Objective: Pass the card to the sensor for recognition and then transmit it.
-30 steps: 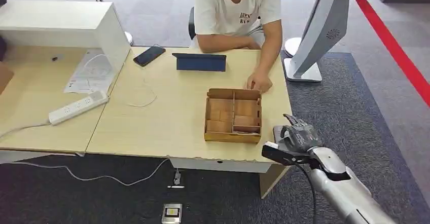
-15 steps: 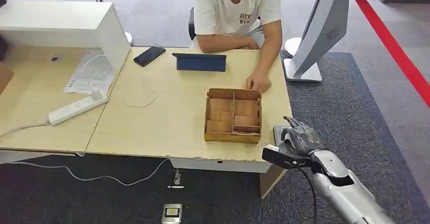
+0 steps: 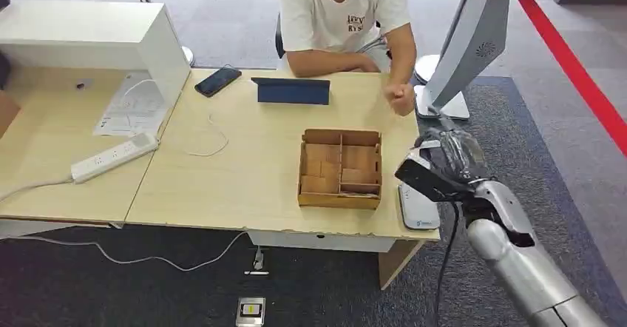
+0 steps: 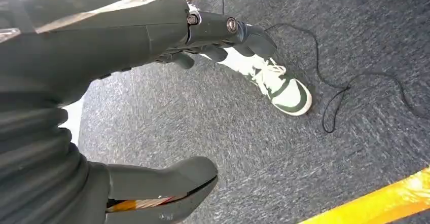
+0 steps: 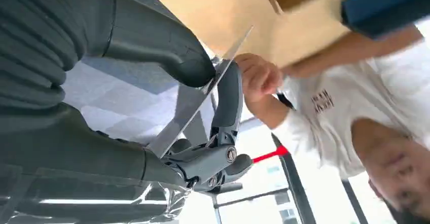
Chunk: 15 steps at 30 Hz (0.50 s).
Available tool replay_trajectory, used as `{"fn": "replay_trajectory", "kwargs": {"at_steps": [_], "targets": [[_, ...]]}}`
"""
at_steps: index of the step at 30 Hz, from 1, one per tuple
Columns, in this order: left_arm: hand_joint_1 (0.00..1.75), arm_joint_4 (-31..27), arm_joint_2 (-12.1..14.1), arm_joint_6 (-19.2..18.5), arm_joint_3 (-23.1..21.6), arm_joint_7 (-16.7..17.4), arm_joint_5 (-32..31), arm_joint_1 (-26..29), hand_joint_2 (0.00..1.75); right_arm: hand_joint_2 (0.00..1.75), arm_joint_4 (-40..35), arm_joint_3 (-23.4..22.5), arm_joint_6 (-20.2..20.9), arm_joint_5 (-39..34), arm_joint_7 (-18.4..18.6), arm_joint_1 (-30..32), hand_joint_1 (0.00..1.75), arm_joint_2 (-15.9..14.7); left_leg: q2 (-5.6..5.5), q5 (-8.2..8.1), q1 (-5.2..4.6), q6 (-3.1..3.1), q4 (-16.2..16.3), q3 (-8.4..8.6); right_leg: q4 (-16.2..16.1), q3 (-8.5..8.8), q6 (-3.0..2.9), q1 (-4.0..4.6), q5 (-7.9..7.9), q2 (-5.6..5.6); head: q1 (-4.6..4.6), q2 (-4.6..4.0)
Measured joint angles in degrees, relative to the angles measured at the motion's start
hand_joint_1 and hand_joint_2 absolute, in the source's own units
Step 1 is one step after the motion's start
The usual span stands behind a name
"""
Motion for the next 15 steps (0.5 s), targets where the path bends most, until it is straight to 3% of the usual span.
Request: {"fn": "replay_trajectory", "kwargs": {"at_steps": [8,15], "targets": [[0.00,0.0,0.1,-0.1,0.0,-0.3,0.0,0.0,1.75,1.75,-4.8,-1.8,-0.1,-0.4,-0.3,-1.3,1.75,-0.1,-0.01,0.00,0.00,0.00,0.0,0.00,0.0,0.00,0.00,0.00,0.00,0.00,0.00,0.00],[0.00,0.0,1.3,-2.1,-0.5,-3.1,-2.4,-0.1,1.75,1.75,-1.7,-1.0,-1.4,4.6,-3.3,-4.7,1.75,2.1,-0.01,0.02,0.02,-0.02,0.0,-0.02,0.0,-0.02,-0.01,0.03,0.00,0.00,0.00,0.00]]}}
